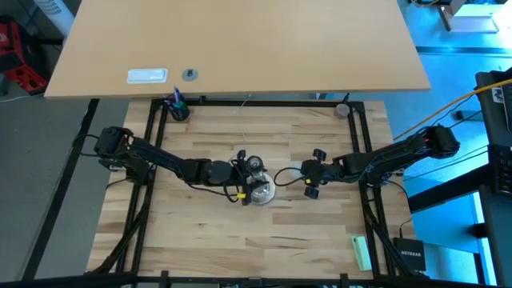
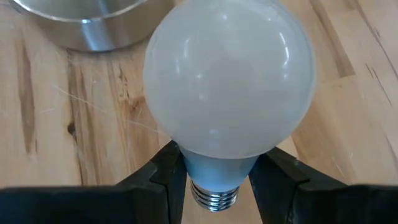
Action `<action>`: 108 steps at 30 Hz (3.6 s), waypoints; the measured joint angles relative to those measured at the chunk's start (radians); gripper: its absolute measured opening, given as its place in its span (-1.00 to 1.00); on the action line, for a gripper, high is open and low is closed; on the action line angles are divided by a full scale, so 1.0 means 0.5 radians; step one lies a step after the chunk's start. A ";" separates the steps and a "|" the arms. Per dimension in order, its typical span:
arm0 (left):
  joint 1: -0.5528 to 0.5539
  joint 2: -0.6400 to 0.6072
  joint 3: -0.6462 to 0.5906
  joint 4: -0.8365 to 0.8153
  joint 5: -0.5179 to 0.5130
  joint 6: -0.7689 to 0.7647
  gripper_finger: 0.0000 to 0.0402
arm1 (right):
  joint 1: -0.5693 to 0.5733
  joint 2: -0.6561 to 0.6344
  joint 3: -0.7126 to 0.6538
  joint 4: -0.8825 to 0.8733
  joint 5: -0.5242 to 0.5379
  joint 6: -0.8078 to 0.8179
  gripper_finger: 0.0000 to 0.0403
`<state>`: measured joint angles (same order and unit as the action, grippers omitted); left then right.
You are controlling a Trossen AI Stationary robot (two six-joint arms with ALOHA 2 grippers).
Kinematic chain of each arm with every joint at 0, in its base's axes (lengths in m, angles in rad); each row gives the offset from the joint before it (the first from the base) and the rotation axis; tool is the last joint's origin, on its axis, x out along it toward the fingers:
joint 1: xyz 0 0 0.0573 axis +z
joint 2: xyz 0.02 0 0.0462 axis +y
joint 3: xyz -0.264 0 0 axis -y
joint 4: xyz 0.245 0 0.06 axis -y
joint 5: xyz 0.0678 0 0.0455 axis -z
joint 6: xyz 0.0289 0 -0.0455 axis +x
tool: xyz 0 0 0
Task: Screw lightbulb
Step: Remove the light bulb from the lamp, then return to Home Position
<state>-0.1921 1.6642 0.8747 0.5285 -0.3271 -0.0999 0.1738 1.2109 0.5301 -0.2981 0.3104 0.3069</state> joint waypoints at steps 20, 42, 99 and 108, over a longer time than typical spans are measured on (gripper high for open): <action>-0.067 -0.132 0.029 -0.378 -0.002 -0.014 -0.09 | -0.079 0.079 0.000 0.008 -0.104 -0.042 -0.30; -0.005 -0.227 0.024 -0.601 0.078 -0.253 0.35 | -0.078 0.178 -0.001 0.079 -0.167 -0.050 -0.30; 0.013 -1.814 -0.949 -0.535 -0.308 -0.201 -0.16 | -0.073 -1.856 -0.289 0.170 -0.437 -0.315 -0.40; 0.057 -2.035 -1.042 -0.743 -0.396 -0.270 -0.22 | -0.073 -2.075 -0.294 0.111 -0.221 -0.314 -0.51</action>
<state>-0.1635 0.6468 0.3539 0.1571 -0.5250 -0.2349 0.1371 0.1732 0.3833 -0.2428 0.1999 0.1499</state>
